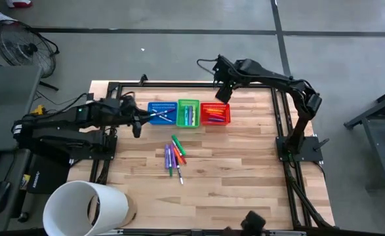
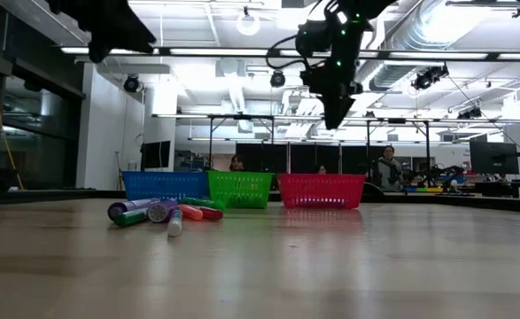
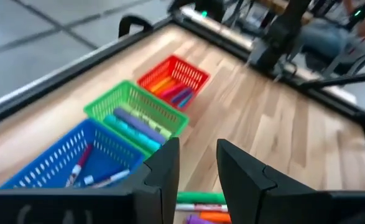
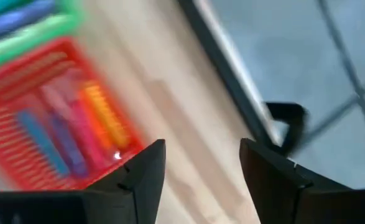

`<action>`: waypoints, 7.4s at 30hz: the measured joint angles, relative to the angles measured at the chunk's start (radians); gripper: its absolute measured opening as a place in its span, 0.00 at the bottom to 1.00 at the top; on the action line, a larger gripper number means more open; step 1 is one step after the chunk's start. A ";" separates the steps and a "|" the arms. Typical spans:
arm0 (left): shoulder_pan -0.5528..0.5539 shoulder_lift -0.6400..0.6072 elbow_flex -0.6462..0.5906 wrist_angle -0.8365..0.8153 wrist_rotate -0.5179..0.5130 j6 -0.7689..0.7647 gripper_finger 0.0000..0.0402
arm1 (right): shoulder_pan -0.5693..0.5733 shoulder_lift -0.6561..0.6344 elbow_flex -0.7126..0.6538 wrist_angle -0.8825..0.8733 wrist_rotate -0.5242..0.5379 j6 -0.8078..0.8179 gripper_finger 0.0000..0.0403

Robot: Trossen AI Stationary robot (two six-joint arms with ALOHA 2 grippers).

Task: Pick & Place Markers
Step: Put the left purple highlighter into the green bin, then put the green highlighter into the green bin

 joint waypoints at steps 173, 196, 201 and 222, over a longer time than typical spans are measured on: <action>0.282 1.084 0.579 -0.123 0.064 -0.543 0.15 | -0.329 -0.061 0.000 0.407 -0.794 -0.229 0.48; 0.282 1.161 0.579 -0.120 0.120 -0.566 0.35 | -0.329 -0.061 0.000 0.401 -0.794 -0.230 0.48; 0.282 1.161 0.634 -0.212 0.110 -0.499 0.36 | -0.327 -0.061 0.000 0.399 -0.796 -0.219 0.48; 0.135 0.822 0.550 -0.237 -0.291 -0.071 0.36 | -0.084 -0.211 0.000 0.119 -0.418 -0.059 0.48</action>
